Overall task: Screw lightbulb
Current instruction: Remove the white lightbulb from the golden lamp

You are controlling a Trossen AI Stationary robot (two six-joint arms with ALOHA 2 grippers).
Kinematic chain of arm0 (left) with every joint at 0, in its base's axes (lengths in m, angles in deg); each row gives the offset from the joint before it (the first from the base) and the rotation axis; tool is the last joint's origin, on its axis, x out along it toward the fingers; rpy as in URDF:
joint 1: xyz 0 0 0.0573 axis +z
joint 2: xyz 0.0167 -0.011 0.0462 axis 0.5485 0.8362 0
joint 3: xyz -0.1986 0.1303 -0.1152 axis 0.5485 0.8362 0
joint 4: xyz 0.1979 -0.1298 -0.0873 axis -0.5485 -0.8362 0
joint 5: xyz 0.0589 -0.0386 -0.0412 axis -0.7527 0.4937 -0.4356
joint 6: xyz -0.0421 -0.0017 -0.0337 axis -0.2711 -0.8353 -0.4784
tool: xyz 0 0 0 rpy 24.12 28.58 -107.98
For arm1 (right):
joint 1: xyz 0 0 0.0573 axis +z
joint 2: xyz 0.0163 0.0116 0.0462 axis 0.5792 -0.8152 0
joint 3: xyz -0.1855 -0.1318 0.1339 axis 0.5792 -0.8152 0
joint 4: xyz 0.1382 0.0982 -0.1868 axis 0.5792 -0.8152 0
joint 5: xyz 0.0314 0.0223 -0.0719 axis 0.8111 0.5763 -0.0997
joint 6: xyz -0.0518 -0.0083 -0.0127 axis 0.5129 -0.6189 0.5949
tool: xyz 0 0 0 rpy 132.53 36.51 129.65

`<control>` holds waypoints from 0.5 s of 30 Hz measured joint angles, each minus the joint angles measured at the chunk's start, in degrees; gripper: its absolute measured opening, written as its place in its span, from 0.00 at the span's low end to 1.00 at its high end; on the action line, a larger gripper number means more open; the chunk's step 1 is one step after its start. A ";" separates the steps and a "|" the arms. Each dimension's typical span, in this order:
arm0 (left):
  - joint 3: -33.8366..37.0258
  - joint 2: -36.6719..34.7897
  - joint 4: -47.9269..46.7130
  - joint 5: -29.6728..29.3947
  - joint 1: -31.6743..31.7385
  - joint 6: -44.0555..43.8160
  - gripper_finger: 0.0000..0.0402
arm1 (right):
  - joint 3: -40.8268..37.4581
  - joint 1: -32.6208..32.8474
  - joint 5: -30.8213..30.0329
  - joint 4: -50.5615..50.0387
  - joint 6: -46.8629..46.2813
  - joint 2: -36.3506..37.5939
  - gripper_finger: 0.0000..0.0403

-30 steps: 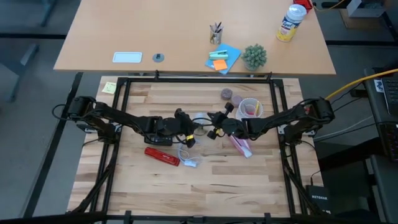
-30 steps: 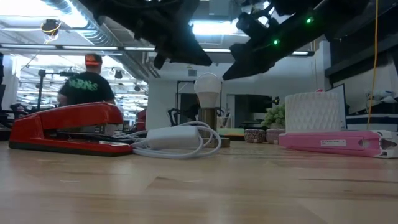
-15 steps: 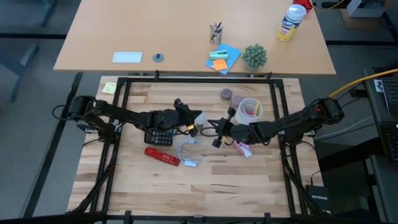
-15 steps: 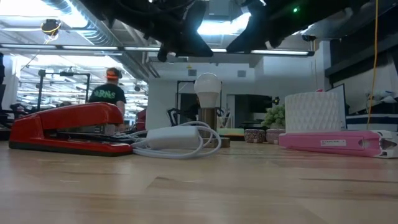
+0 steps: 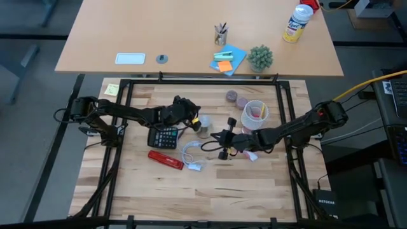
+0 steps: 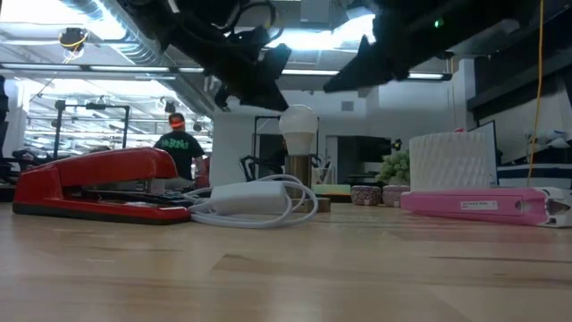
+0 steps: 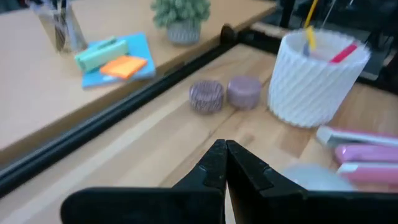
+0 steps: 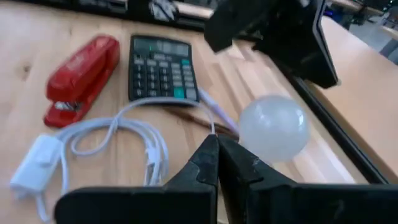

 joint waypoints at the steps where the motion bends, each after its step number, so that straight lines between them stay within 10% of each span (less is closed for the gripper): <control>1: 0.00 0.00 -1.02 0.02 0.00 -0.29 0.00 | 0.00 0.00 -0.16 0.09 0.00 -0.81 0.02; 15: 0.00 -0.02 -7.71 0.12 -0.11 -4.90 0.00 | 0.00 -4.78 0.15 2.38 -2.50 -8.40 0.02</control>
